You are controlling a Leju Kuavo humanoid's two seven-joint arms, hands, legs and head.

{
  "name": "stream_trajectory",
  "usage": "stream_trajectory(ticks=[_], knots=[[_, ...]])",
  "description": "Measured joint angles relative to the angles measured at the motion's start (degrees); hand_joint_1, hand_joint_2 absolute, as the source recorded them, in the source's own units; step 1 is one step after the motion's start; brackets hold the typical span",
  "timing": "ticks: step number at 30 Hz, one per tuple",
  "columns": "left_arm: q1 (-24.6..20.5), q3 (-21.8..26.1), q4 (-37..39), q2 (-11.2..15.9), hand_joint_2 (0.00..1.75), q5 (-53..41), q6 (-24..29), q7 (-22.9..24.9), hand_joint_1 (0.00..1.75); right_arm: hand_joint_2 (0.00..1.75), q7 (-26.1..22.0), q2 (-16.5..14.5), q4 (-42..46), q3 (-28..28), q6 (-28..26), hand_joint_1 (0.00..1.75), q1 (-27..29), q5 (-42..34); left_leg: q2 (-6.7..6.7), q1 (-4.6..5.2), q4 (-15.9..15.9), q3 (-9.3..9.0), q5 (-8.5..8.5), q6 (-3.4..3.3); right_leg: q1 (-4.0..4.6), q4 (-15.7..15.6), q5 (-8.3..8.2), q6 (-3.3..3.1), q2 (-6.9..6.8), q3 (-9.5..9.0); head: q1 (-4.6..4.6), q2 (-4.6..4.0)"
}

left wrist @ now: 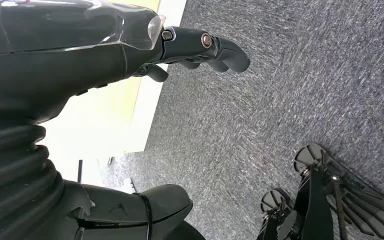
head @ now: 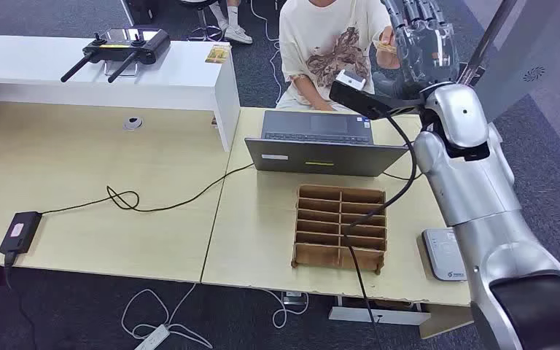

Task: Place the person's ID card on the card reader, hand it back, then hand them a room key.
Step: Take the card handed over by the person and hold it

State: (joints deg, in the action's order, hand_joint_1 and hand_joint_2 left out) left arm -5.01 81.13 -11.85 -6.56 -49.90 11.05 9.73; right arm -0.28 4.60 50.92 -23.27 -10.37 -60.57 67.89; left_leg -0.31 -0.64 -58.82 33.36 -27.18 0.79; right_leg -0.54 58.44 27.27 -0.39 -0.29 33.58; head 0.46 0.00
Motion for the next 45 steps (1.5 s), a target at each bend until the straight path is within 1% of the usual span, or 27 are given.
stream_trajectory(ticks=[11,13,14,15,17,18,19,34,36,38,41,45], knots=[[-0.11,-0.03,0.00,0.12,1.75,-0.13,-0.06,0.01,0.00,1.75,1.74,-0.64,-8.51,-0.06,0.45,0.00,-2.08,3.10,-0.01,0.00,0.00,0.00,0.00,0.00,0.00,0.00,0.00,0.00,-0.01,0.00,0.00,0.00],[-0.11,-0.04,0.00,0.15,1.75,-0.18,-0.15,0.00,0.00,1.75,1.88,-0.68,-9.42,-0.08,0.70,0.04,-2.12,3.34,-0.01,0.00,0.00,0.00,0.00,0.00,0.00,0.00,0.00,0.00,-0.01,0.00,0.00,0.00],[-0.11,-0.04,0.00,0.16,1.75,-0.20,-0.19,0.00,0.00,1.75,1.90,-0.70,-9.80,-0.08,0.77,0.18,-2.14,3.40,-0.01,0.00,0.00,0.00,0.00,0.00,0.00,0.00,0.00,0.00,-0.01,0.00,0.00,0.00],[-0.11,-0.04,0.00,0.19,1.75,-0.22,-0.21,0.00,0.00,1.75,1.90,-0.72,-10.14,-0.08,0.79,0.55,-2.16,3.45,-0.01,0.00,0.00,0.00,0.00,0.00,0.00,0.00,0.00,0.00,0.00,0.00,0.00,0.00],[-0.11,-0.04,0.00,0.24,1.75,-0.24,-0.25,0.00,0.00,1.75,1.90,-0.74,-10.69,-0.08,0.79,1.37,-2.22,3.69,-0.01,0.00,0.00,0.00,0.00,0.00,0.00,0.00,0.00,0.00,0.00,0.00,0.00,0.00],[-0.11,-0.04,0.00,0.27,1.75,-0.24,-0.25,0.00,0.00,1.75,1.90,-0.75,-10.91,-0.08,0.79,1.67,-2.26,3.80,-0.01,0.00,0.00,0.00,0.00,0.00,0.00,0.00,0.00,0.00,-0.01,0.00,0.00,0.00],[-0.11,-0.04,0.00,0.30,1.75,-0.24,-0.25,0.00,0.00,1.75,1.88,-0.76,-11.10,-0.08,0.79,1.74,-2.31,3.90,-0.01,0.00,0.00,0.00,0.00,0.00,0.00,0.00,0.00,0.00,-0.01,0.00,0.00,0.00],[-0.11,-0.04,0.00,0.39,1.75,-0.31,-0.23,0.00,0.00,1.75,1.12,-0.77,-11.80,-0.02,0.55,1.75,-2.87,3.76,-0.01,0.00,-0.01,0.00,0.00,0.00,0.00,0.00,0.00,0.00,0.00,0.00,0.00,0.00],[-0.11,-0.04,0.00,0.40,1.75,-0.37,-0.23,0.00,0.00,1.75,1.03,-0.77,-11.79,0.05,0.51,1.69,-2.94,3.67,0.00,0.00,-0.01,0.00,0.00,0.00,0.00,-0.01,0.00,0.00,0.00,0.01,0.00,0.00],[-0.11,-0.04,0.00,0.41,1.75,-0.42,-0.23,0.00,0.00,1.75,0.96,-0.76,-11.78,0.21,0.35,1.67,-2.97,3.42,0.00,0.00,-0.01,0.00,0.00,0.00,0.00,-0.01,0.00,0.00,0.00,0.01,0.00,0.00],[-0.11,-0.05,0.00,0.44,1.75,-0.49,-0.23,0.00,0.00,1.75,0.94,-0.76,-11.73,0.61,-0.53,1.74,-2.94,2.96,0.00,0.00,-0.01,-0.01,0.00,0.00,0.00,-0.01,0.00,0.00,0.00,0.01,0.00,0.00],[-0.12,-0.08,0.00,0.47,1.75,-0.52,-0.29,0.00,0.00,1.75,0.76,-0.76,-11.70,1.19,-1.95,1.75,-2.63,2.55,0.00,0.00,-0.01,-0.01,0.00,0.00,0.00,-0.01,0.00,0.00,0.00,0.01,0.00,0.00]])
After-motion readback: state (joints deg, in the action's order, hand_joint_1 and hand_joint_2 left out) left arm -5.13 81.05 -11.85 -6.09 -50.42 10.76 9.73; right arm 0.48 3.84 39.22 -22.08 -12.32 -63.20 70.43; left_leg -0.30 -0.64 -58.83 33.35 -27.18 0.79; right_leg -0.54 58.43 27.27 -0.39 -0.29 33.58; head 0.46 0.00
